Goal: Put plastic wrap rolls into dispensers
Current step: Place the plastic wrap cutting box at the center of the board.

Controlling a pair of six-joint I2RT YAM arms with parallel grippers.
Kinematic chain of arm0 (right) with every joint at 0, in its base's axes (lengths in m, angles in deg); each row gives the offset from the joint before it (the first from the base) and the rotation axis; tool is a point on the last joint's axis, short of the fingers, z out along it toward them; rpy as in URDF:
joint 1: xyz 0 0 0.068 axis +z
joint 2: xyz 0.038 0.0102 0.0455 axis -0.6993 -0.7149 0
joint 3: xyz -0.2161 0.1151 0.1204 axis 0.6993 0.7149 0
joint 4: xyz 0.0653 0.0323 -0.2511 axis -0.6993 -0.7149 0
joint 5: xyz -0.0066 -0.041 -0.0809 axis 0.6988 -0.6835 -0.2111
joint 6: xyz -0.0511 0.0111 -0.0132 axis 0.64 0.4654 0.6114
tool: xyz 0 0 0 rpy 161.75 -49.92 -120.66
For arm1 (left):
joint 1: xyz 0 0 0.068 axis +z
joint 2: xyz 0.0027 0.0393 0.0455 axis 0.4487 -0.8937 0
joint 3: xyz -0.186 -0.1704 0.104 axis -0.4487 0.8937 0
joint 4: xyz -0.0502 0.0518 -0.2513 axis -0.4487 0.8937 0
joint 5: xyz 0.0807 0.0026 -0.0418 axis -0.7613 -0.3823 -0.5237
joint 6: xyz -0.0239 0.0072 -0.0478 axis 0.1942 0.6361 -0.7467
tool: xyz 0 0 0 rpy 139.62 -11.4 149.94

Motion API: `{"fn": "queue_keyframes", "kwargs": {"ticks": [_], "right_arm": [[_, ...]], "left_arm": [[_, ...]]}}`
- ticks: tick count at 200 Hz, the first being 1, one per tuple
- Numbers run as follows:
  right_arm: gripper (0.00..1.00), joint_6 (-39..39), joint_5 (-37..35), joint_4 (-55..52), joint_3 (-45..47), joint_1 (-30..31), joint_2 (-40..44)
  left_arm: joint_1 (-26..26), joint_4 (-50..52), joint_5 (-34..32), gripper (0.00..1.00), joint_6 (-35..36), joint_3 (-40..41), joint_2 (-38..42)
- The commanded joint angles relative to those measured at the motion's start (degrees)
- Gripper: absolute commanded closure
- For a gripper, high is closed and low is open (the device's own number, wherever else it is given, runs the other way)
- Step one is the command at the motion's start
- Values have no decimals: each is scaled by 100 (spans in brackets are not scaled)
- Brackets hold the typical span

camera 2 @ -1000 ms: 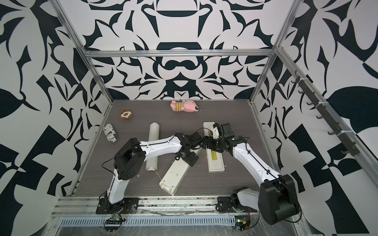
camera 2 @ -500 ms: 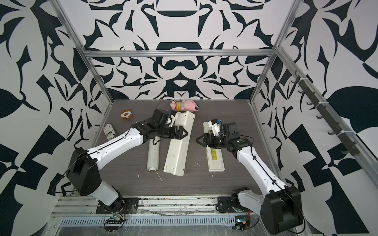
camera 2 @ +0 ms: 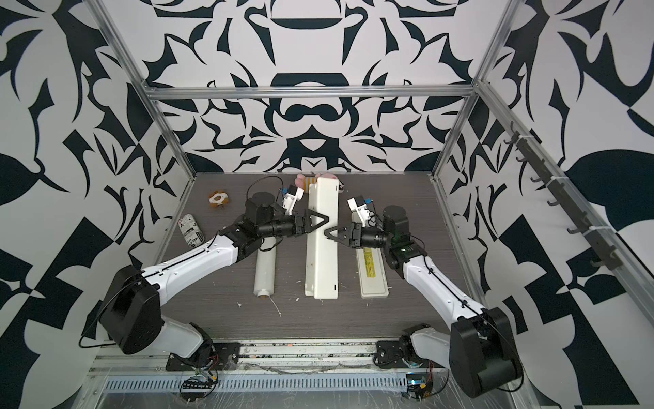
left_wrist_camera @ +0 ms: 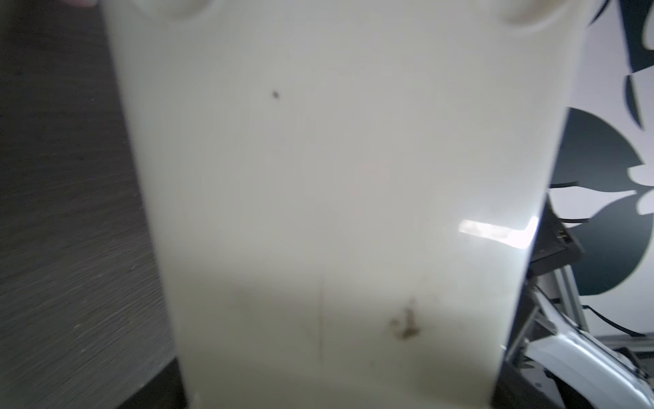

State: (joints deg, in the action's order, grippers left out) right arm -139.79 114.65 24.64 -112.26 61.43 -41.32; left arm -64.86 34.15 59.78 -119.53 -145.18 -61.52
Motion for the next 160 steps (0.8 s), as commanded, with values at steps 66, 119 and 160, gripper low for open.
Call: {"fn": "queue_keyframes", "kwargs": {"ticks": [66, 119, 160], "right_arm": [[84, -1287, 418, 2231, -229, 765, -31], [100, -931, 104, 1508, -392, 757, -68], [100, 1059, -1115, -1632, -974, 738, 395]], "left_arm": [[245, -2577, 525, 18, -1060, 297, 58], [303, -2727, 703, 0, -1025, 456, 200], [442, -1364, -251, 1, -301, 605, 953]]}}
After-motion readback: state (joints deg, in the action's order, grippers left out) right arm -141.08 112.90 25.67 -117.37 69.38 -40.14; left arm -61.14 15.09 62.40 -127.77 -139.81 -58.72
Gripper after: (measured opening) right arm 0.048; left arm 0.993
